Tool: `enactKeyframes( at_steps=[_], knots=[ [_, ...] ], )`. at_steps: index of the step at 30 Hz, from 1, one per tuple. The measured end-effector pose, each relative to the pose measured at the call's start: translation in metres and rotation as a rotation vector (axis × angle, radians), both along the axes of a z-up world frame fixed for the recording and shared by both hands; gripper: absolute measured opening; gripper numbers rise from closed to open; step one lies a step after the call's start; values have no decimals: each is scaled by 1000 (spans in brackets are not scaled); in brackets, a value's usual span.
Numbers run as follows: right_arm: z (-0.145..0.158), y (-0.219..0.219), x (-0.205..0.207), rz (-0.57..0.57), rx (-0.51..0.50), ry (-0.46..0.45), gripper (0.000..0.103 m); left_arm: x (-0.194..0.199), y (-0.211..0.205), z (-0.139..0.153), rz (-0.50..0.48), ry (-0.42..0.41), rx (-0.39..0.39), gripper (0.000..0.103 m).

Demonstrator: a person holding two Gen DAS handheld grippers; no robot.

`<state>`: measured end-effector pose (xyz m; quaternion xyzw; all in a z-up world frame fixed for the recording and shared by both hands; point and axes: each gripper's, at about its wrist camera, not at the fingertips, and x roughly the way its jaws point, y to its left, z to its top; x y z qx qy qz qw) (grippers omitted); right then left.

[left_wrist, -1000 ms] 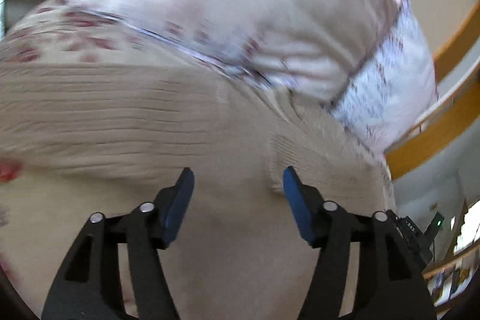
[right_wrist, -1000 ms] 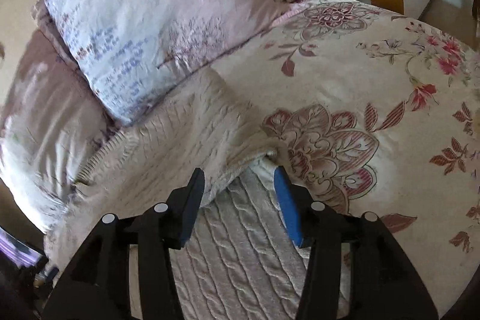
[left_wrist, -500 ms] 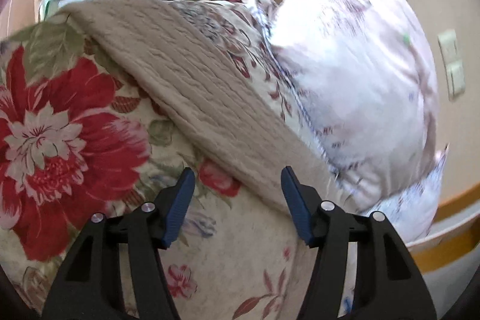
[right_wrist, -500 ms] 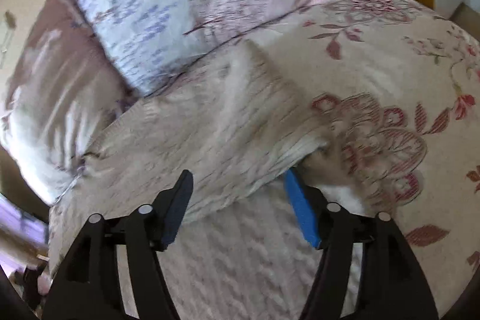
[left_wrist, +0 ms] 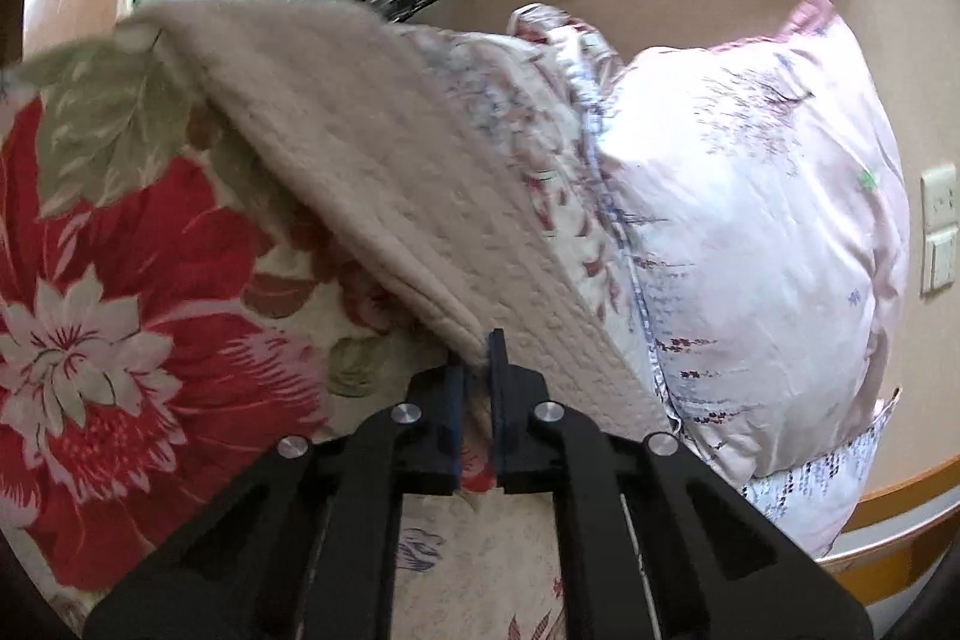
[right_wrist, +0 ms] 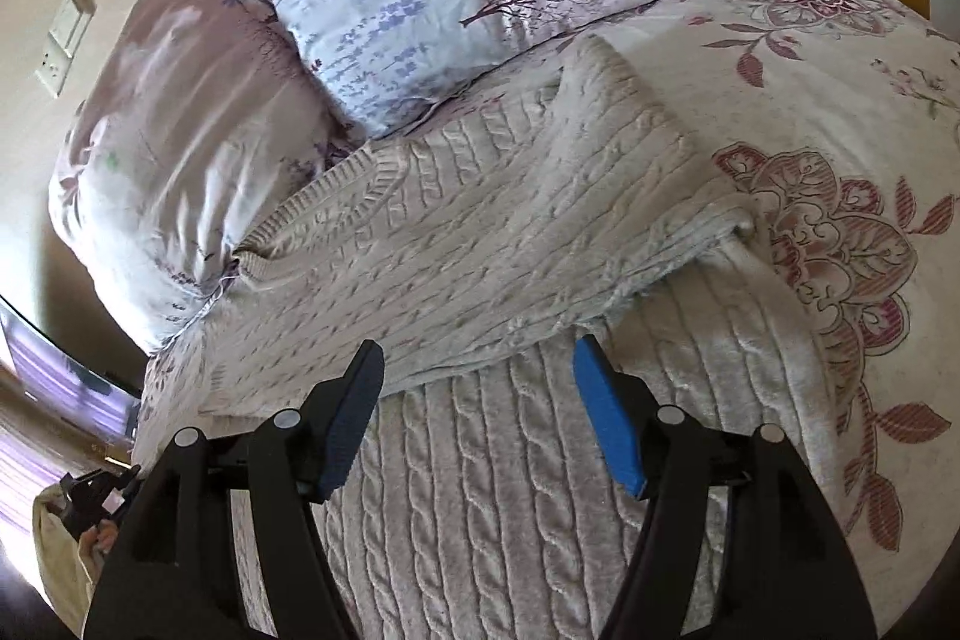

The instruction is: Fold small clothes

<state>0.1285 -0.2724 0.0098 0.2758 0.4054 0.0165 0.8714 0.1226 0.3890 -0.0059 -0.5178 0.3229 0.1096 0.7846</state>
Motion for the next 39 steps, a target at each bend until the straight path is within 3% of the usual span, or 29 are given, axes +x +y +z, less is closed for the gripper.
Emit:
enactKeyframes(
  at_steps=[6,9,14,20,26,29,32,36,39],
  knots=[
    [9,0,-4,16,-14,-33,68,14,-41,55,-111,-153,67,5],
    [12,-1,-7,21,-17,-44,70,31,-91,87,-245,-237,96,5],
    [15,-4,-11,23,-20,-54,70,57,-176,110,-433,-311,108,5],
    [18,-10,-17,18,-36,-64,70,80,-280,95,-646,-309,92,5],
    [23,-3,-14,60,-80,-59,70,91,-375,36,-857,-159,100,9],
    [34,12,-9,131,-133,-72,70,84,-381,23,-922,-124,88,29],
    [54,39,-2,261,-193,-129,70,68,-354,30,-899,-171,83,46],
    [76,98,13,499,-284,-209,66,48,-294,36,-747,-169,213,45],
    [77,167,22,722,-393,-257,56,43,-265,30,-669,-126,245,45]
  ],
)
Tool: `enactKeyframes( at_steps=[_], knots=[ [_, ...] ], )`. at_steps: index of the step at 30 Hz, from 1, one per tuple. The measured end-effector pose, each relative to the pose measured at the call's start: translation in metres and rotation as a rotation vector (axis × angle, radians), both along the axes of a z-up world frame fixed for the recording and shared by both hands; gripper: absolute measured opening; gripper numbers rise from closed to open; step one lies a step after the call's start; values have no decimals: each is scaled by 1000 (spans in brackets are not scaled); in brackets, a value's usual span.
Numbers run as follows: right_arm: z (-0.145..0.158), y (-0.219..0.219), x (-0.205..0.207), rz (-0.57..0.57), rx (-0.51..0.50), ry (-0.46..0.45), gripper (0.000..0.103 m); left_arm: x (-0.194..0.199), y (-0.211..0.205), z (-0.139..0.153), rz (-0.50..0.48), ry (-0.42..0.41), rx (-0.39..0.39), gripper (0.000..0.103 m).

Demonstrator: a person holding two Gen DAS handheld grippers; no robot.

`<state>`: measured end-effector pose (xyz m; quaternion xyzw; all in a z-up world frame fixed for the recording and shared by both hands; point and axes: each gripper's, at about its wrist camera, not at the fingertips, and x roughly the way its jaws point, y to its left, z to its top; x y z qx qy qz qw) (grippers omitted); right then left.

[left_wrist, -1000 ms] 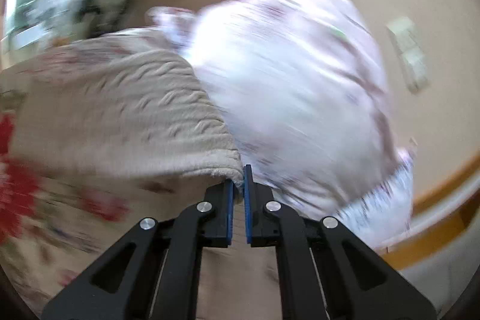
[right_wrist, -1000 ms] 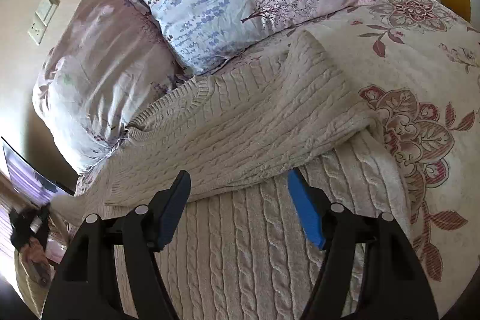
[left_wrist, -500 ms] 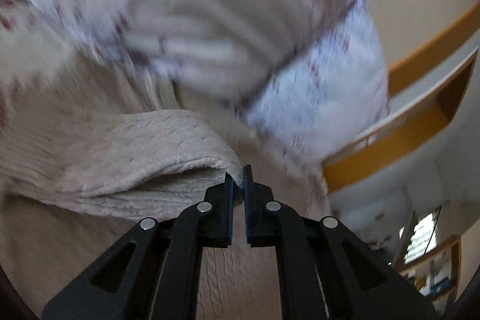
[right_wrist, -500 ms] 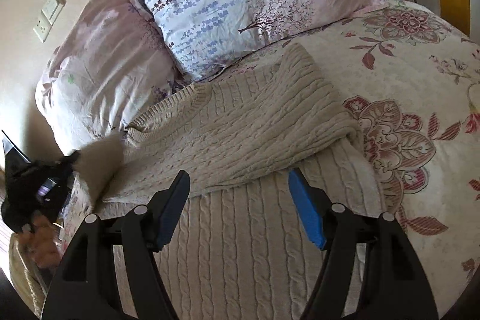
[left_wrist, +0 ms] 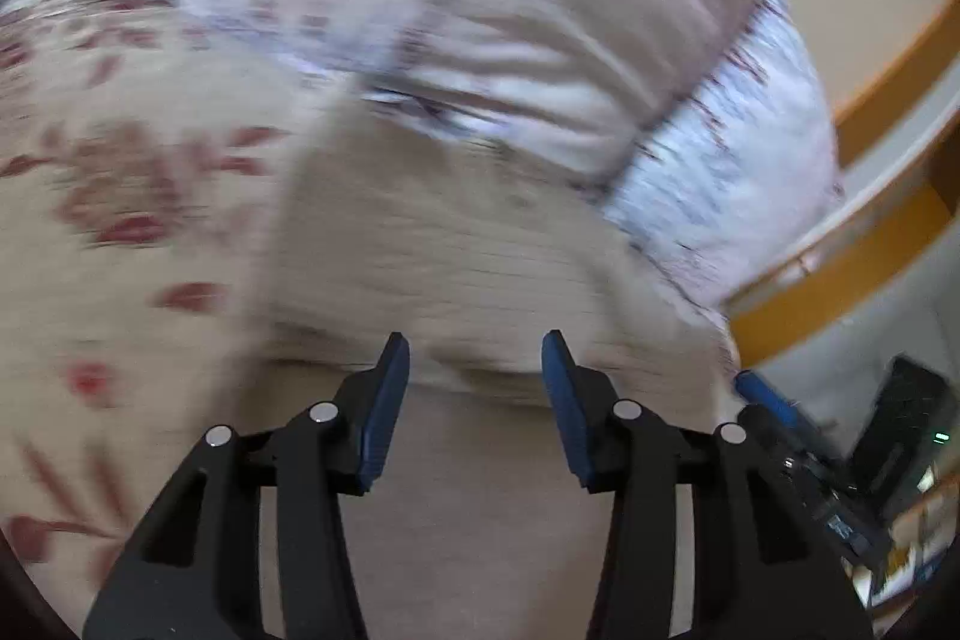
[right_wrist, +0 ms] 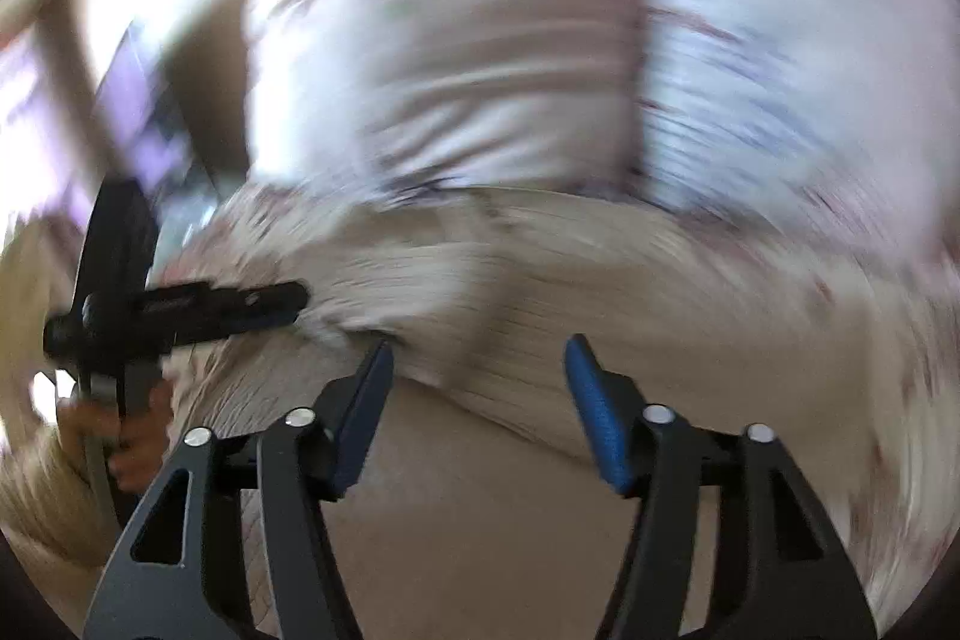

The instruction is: Fold small clothes

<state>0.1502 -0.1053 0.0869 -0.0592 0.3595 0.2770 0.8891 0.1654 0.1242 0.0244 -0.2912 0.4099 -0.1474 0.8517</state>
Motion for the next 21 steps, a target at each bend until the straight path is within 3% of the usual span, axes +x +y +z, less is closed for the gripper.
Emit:
enactKeyframes(
  at_steps=[4,7,12,13,15,16,17,21],
  knots=[
    [-16,63,17,162,-83,14,50,-7,30,-17,81,48,13,45],
    [-35,98,27,218,-144,35,48,-5,36,-20,94,56,12,37],
    [-69,127,37,221,-283,44,48,-7,36,-21,81,41,39,36],
    [-72,127,40,209,-295,40,42,-6,37,-22,80,39,38,36],
    [-72,120,44,179,-257,44,29,-6,36,-22,80,38,36,36],
    [-68,113,47,165,-208,66,15,-6,36,-22,78,37,35,36],
    [-65,109,50,150,-171,78,8,-7,37,-22,78,36,33,36],
    [-42,64,55,-2,6,63,7,-8,36,-22,80,36,28,36]
  ],
)
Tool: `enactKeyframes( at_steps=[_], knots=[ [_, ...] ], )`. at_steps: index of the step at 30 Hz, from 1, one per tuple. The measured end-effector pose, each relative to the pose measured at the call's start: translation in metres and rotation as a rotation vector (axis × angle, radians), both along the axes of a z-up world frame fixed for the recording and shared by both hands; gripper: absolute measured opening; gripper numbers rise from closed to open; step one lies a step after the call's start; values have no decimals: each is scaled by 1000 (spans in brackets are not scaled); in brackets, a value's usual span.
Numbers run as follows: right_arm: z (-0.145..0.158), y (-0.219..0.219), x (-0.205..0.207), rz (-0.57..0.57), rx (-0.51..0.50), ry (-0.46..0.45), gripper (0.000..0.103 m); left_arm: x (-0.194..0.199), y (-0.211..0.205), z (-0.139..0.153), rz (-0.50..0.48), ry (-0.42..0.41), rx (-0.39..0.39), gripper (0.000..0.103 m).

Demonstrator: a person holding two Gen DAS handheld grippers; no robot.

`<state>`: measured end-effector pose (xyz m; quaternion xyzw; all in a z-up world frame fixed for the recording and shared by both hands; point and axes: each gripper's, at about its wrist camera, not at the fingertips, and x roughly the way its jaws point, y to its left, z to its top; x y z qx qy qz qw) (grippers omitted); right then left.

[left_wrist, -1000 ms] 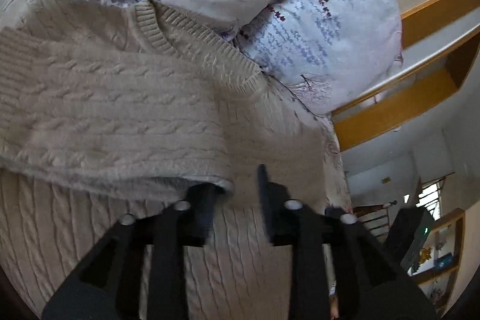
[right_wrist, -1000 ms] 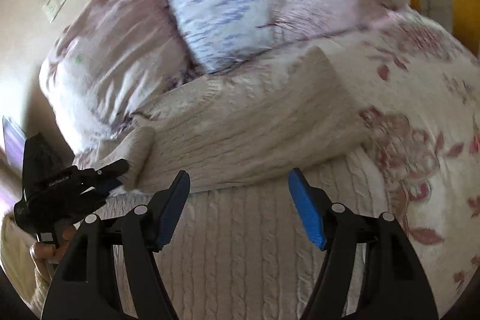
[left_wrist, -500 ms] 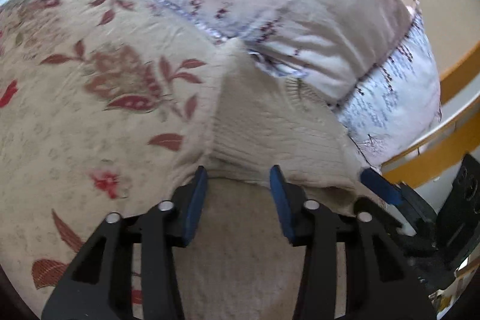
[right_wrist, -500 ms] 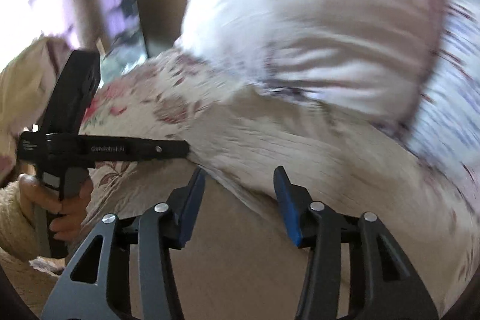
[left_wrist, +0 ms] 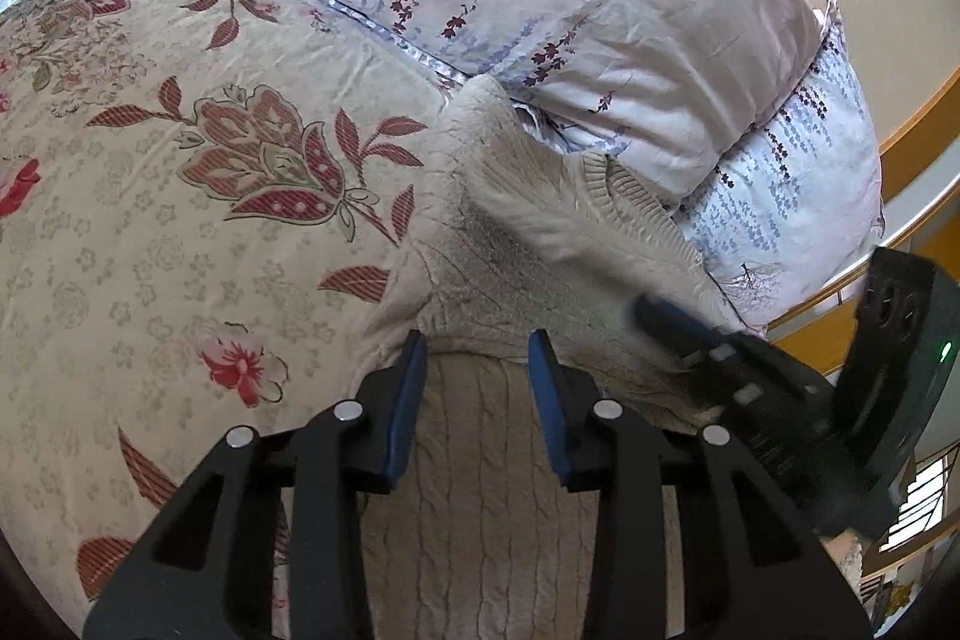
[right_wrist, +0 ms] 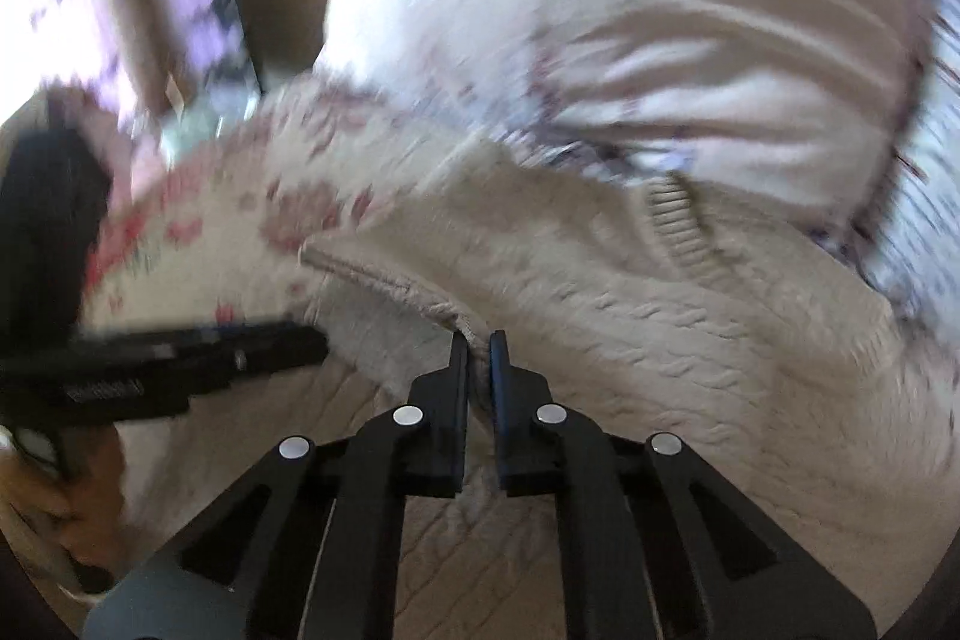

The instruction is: Fold small clothes

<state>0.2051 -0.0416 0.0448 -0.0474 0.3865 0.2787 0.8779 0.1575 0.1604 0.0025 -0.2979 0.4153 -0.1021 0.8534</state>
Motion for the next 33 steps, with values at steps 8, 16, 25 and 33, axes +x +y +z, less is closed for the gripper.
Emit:
enactKeyframes(
  at_steps=[8,16,25,33],
  knots=[
    [8,-186,-34,-600,332,62,7,1,-5,2,-33,4,36,44],
    [-13,-274,-46,-795,410,216,50,2,-17,5,-72,6,86,58],
    [-42,-278,-28,-811,361,303,30,3,-15,5,-72,16,65,58],
    [-6,-264,-39,-734,348,64,9,3,-16,5,-73,15,75,58]
  ],
)
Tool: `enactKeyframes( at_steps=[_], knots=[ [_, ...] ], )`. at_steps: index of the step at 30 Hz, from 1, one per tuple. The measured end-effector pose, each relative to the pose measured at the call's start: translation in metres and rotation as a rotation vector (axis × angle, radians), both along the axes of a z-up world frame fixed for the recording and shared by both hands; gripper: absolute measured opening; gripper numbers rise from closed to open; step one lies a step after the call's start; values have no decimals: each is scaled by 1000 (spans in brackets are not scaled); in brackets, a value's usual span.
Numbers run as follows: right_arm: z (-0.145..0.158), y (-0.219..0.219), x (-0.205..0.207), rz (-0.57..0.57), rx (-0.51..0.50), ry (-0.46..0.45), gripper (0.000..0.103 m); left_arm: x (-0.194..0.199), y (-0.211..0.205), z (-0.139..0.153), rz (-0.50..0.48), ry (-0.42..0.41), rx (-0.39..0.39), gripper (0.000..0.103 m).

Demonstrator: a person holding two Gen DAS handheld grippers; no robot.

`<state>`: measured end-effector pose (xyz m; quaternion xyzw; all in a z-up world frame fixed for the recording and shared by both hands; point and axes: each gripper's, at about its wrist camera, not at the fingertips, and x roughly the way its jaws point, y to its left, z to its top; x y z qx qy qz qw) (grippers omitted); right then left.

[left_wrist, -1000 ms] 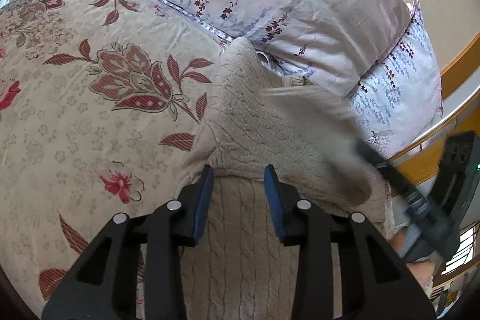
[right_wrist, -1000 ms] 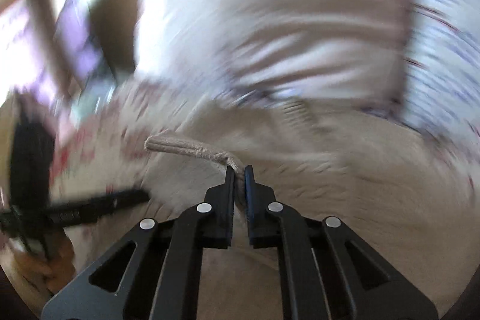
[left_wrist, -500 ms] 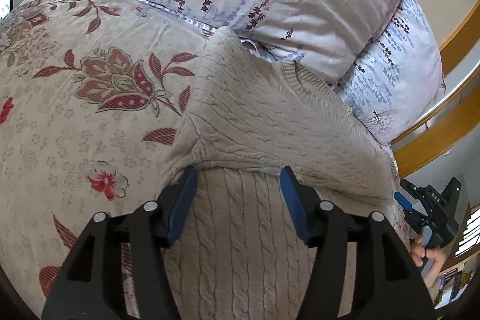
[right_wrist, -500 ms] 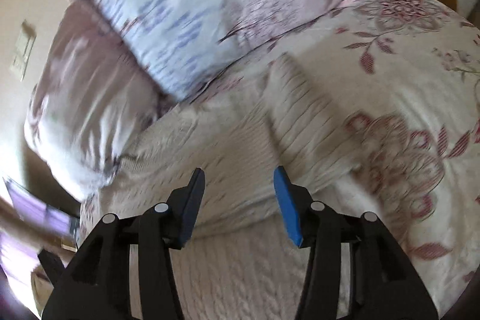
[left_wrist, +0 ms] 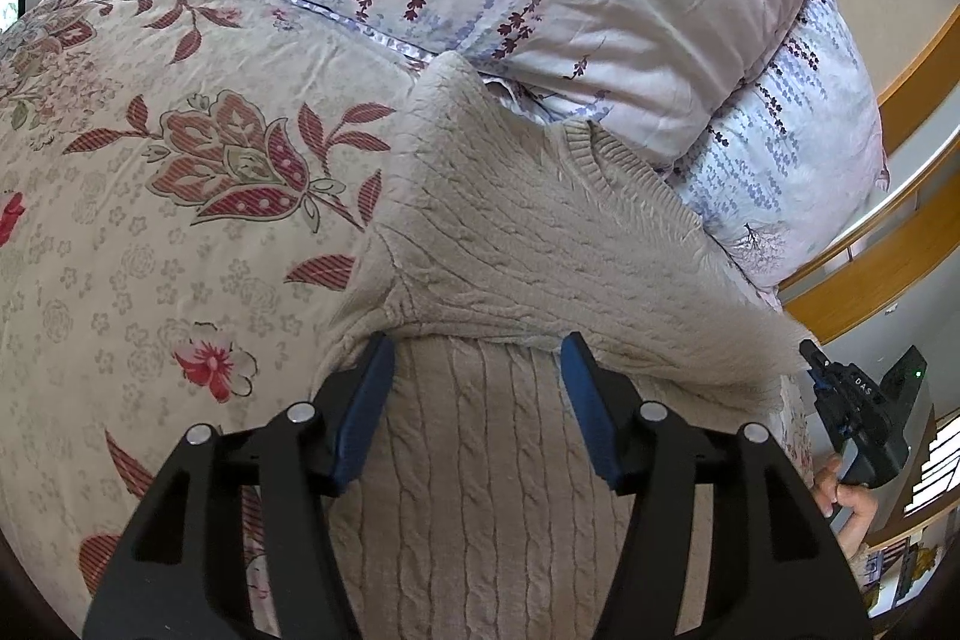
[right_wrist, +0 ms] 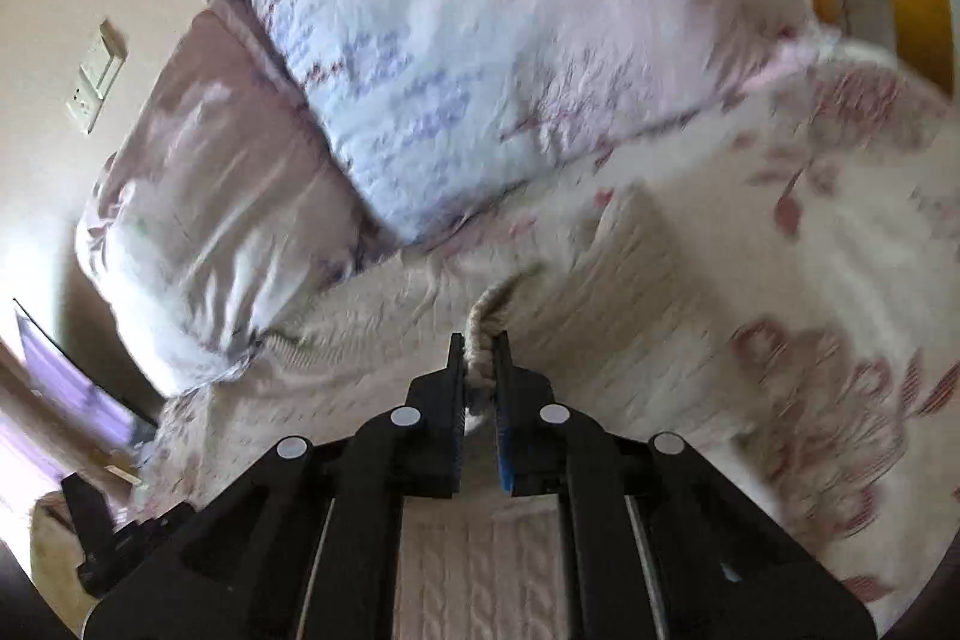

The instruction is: Fold small clothes

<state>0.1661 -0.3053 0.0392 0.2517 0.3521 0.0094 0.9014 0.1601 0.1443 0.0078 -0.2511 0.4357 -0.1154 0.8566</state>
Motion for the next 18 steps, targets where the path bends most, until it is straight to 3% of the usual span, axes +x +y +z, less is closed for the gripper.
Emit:
enactKeyframes(
  at_steps=[2,4,6,11,18],
  knots=[
    [-21,-2,12,-18,-31,133,9,0,0,0,-2,-2,7,58],
    [-38,-2,17,-4,-24,202,9,-1,-1,0,-11,-3,19,58],
    [-31,-2,9,-3,-26,185,11,-5,-1,2,-20,-1,20,58],
    [-11,-15,-23,64,39,147,44,-33,12,11,-52,-38,-20,60],
    [-10,-45,-89,124,122,175,47,-81,41,10,-60,-46,-30,63]
  ],
)
